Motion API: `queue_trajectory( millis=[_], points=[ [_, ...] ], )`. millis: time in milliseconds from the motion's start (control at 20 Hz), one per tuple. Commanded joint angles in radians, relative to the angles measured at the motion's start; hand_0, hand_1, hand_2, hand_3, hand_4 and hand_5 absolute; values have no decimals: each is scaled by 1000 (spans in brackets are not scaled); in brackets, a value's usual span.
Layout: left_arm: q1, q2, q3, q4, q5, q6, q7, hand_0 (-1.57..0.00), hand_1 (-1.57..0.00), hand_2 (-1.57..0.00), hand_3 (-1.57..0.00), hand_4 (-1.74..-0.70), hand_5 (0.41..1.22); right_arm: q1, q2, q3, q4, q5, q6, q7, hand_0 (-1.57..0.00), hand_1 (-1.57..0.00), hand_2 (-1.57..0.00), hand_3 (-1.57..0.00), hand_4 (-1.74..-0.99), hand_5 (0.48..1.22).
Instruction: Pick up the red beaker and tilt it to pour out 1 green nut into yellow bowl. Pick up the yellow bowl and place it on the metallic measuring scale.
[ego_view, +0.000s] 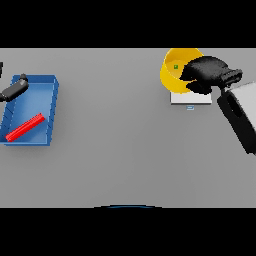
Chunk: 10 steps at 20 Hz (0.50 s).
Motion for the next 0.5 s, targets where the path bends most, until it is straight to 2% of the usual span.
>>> queue_trajectory(
  millis=[0,100,250,450],
  points=[
    [6,-1,-1,-7,2,2,1,1,1,1,1,-833,769,0,1,5,31,9,-21,-7,-1571,-1571,-1571,-1181,-1720,1221],
    [5,-1,-3,1,-5,7,10,1,1,1,1,-829,774,-21,12,7,111,21,-57,-21,-1571,-1571,-1571,-1168,-1720,1221],
    [8,0,3,11,2,1,5,1,1,1,1,-819,763,-45,19,-2,223,25,-101,-38,-1571,-1571,-1571,-1227,-1722,1221],
    [11,7,2,6,2,-6,3,1,1,1,1,-811,753,-71,37,3,349,37,-171,-83,-1571,-1567,-1571,-1390,-1724,1221]
  ],
)
